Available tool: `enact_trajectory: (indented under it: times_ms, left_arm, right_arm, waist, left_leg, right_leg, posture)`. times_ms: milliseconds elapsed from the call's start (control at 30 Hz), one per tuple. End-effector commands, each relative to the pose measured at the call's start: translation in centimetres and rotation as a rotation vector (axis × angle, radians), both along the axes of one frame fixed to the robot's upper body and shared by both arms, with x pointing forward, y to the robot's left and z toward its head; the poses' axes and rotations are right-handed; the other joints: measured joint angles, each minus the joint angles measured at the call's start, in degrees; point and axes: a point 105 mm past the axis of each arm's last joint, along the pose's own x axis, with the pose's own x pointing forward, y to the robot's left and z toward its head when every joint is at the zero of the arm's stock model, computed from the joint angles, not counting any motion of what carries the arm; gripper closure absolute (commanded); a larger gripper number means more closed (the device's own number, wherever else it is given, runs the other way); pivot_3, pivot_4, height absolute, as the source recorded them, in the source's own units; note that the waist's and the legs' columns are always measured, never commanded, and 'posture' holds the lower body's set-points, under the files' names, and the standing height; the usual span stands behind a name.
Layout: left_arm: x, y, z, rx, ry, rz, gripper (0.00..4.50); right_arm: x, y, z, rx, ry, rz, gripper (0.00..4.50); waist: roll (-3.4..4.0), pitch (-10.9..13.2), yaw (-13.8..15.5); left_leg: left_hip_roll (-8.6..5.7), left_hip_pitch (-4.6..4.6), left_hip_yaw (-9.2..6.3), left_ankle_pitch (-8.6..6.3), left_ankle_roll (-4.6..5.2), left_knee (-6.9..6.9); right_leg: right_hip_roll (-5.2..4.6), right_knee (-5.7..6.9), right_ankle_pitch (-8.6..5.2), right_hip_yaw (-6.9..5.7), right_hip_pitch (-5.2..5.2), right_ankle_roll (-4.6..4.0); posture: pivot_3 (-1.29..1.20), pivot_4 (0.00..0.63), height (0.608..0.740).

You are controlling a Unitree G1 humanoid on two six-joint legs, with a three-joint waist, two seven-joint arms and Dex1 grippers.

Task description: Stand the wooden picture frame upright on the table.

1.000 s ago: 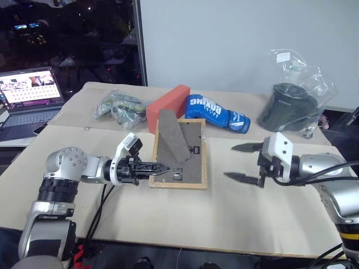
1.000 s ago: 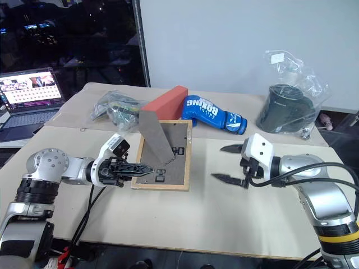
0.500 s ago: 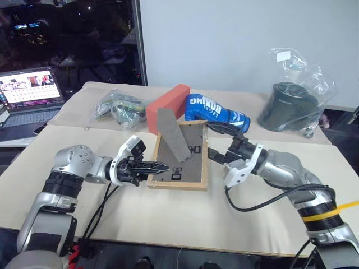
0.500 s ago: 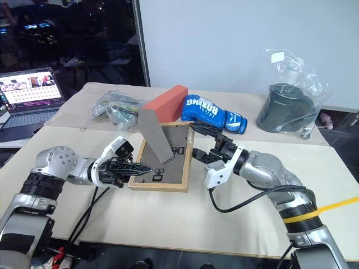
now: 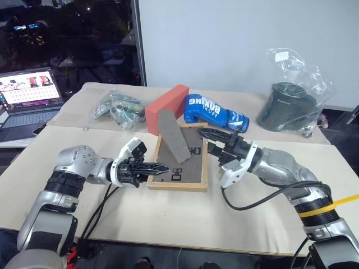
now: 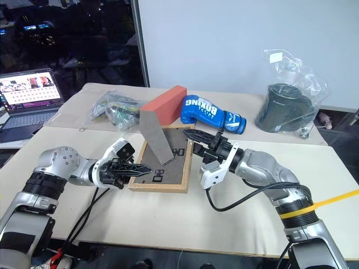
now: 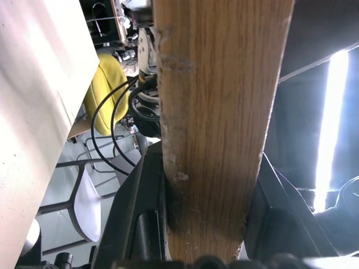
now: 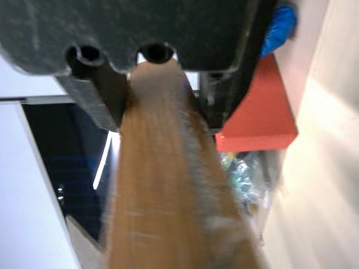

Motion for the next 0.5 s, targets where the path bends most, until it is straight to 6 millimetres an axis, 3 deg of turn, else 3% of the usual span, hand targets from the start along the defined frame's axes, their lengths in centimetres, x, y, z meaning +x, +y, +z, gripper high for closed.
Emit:
enact_trajectory:
  times_ms: [33, 467, 500]
  left_arm:
    - [-0.4, -0.2, 1.1, -0.004, -0.073, -0.027, 3.37]
    - [-0.6, 0.0, -0.6, 0.092, -0.253, -0.02, 3.37]
    - [-0.7, 0.0, -0.7, 0.093, -0.264, -0.027, 2.87]
  right_arm:
    - [-0.3, 0.1, 1.4, 0.043, -0.027, 0.026, 3.14]
    - [0.2, -0.3, 0.9, 0.03, -0.005, 0.014, 3.14]
    - [0.2, -0.3, 0.8, 0.029, -0.003, 0.014, 3.14]
  waist:
    - [0.0, 0.0, 0.0]
    - [0.0, 0.0, 0.0]
    - [0.0, 0.0, 0.0]
  left_leg:
    - [0.0, 0.01, 0.0, 0.0, 0.0, 0.0]
    - [0.0, 0.02, 0.0, 0.01, 0.0, 0.0]
    - [0.0, 0.03, 0.0, 0.01, 0.0, 0.0]
  right_leg:
    - [0.0, 0.01, 0.0, 0.0, 0.01, 0.0]
    - [0.0, 0.02, 0.01, 0.0, 0.03, -0.01]
    - [0.0, 0.02, 0.01, 0.0, 0.04, -0.01]
  posture:
    - [0.0, 0.15, 0.736]
    - [0.0, 0.15, 0.736]
    - [0.0, 0.15, 0.736]
